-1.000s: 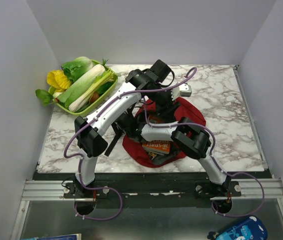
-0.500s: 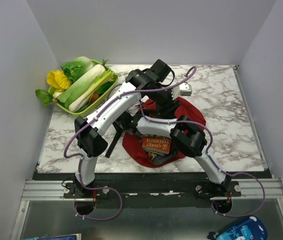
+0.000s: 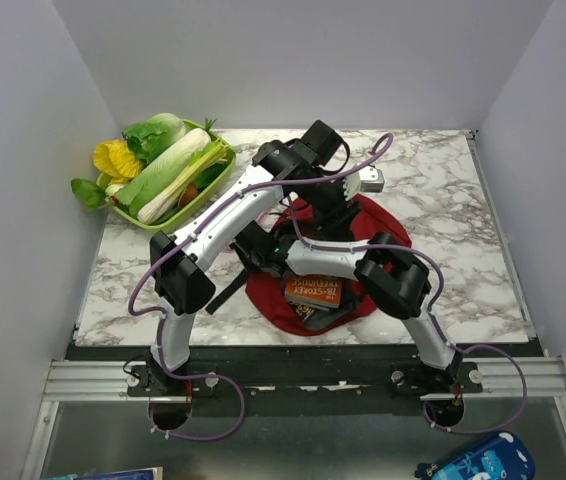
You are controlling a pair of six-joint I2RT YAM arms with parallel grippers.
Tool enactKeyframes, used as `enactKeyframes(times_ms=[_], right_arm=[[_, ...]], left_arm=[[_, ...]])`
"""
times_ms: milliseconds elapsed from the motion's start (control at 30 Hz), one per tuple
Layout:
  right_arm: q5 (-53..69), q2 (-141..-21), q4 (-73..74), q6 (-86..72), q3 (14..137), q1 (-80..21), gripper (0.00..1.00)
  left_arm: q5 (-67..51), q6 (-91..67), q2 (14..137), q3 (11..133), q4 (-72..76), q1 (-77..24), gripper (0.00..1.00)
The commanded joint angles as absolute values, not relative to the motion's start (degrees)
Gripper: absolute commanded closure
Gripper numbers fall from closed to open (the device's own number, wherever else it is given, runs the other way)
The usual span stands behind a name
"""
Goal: Pack the student bag
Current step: Move the stationery to the center of the board.
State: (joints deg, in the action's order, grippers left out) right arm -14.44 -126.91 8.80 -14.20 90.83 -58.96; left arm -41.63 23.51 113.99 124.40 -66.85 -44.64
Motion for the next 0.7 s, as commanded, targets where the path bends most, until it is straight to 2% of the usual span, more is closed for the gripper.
enactKeyframes(times_ms=[0,200,300,333,433,667], right_arm=[[-11.3,-121.4,8.9,-12.6,82.0,-63.5,0.99],[-14.9,-118.0,8.3,-12.9,74.6,-69.3,0.99],[-19.1,-116.6,10.3,-13.7,73.9,-70.6,0.64],[-22.1,-115.8,10.3,-14.1,73.5,-70.5,0.48],[-27.0,-111.7,9.2,-13.7,73.0,-70.6,0.31],[-29.3,-110.4,7.1,-9.9,77.2,-70.5,0.28]], left_arm=[[-41.2,21.8,112.1,123.7,-64.4,-44.7,0.42],[-40.9,20.0,112.7,123.6,-62.2,-44.1,0.42],[-41.0,19.3,113.0,123.4,-61.6,-43.8,0.42],[-41.0,19.0,113.0,123.1,-61.4,-43.8,0.42],[-41.0,18.6,112.7,122.5,-60.7,-43.7,0.42],[-40.8,17.7,111.2,123.0,-59.9,-43.4,0.42]])
